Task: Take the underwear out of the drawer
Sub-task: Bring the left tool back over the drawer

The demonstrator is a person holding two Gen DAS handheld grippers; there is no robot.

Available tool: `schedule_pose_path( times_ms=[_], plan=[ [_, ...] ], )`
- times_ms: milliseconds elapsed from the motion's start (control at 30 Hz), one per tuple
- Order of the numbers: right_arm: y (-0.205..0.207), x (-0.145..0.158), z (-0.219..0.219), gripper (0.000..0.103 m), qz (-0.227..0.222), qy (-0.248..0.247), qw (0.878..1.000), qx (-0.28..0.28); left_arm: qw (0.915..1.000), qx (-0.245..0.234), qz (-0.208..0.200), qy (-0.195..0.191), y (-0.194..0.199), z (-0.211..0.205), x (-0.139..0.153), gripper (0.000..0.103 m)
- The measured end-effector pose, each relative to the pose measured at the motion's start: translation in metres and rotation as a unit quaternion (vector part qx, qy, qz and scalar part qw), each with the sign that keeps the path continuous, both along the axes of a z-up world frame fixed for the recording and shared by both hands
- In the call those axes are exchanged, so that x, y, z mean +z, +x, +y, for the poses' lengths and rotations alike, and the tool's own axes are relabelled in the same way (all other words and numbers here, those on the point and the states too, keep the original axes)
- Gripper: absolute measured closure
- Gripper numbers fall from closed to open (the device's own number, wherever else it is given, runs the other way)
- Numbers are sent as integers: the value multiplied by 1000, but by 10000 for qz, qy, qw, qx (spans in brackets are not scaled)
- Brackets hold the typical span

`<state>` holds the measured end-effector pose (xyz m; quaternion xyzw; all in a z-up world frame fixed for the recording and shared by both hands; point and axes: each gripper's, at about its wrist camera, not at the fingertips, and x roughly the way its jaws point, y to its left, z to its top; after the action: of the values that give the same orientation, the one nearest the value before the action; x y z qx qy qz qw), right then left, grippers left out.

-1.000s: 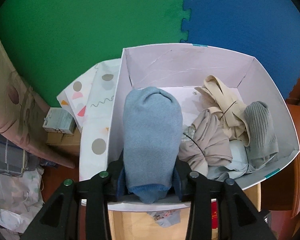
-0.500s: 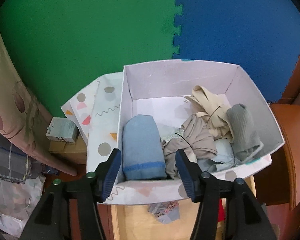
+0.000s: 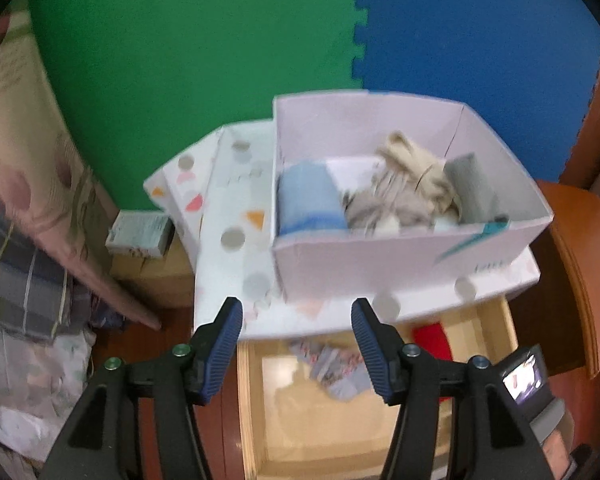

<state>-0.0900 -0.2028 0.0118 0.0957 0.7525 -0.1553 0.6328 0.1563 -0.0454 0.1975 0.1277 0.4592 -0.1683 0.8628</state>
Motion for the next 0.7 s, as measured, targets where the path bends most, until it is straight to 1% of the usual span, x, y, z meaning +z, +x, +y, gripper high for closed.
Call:
schedule_pose_path(
  times_ms=[133,200,367,467,600,700],
  plan=[
    [2,1,-1,66,-17,-31,10000,-17,9997,215,83,66,-17,16,-30,45],
    [3,1,-1,66,-4,-32,10000,-4,9992,316,193,117,-23,21,-49,45],
    [5,1,-1,66,-7,-34,10000,-43,9981,326,447,281,-39,22,-97,45],
    [4,1,-1,66,-15,-18,10000,-65,9974,354,496,377,-48,23,-123,45],
    [4,3,-3,66,-37,-6,10000,-47,9972,347,489,436,-58,26,-147,45],
    [2,5,-4,66,-70,-12,10000,-47,9972,353,559,358,-63,32,-160,45]
  ],
)
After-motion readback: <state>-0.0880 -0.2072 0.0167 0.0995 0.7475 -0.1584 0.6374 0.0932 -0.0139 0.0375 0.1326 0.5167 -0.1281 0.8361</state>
